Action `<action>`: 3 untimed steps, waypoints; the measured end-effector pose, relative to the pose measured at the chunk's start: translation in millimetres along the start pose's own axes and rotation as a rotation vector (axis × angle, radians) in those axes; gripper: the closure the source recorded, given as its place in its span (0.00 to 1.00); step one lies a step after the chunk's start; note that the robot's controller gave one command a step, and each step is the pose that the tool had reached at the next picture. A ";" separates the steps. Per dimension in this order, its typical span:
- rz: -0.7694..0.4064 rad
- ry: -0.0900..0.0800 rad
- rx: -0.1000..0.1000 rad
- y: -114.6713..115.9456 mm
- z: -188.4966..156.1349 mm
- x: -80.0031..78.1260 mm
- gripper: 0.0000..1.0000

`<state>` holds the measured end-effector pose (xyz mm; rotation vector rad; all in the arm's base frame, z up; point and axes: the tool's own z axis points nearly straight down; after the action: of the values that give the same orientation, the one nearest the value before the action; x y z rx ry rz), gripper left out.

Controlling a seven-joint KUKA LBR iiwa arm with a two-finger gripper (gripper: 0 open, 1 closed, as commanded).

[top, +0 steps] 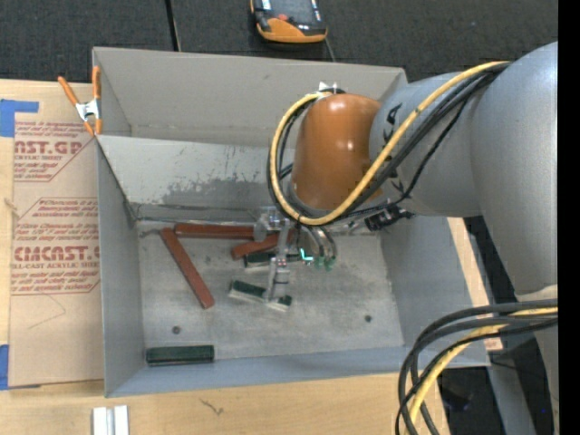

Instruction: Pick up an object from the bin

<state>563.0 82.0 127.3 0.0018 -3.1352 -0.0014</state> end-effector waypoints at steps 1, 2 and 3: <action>0.001 -0.007 -0.001 -0.3 -4.0 -2.1 0.00; 0.041 -0.010 -0.001 6.4 50.8 30.2 0.00; 0.072 -0.031 -0.007 7.6 79.5 36.9 0.00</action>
Offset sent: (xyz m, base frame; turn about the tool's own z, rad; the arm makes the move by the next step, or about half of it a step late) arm -0.0348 0.0063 -0.0573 0.0455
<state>525.6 89.7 48.0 -0.1125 -3.1641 -0.0117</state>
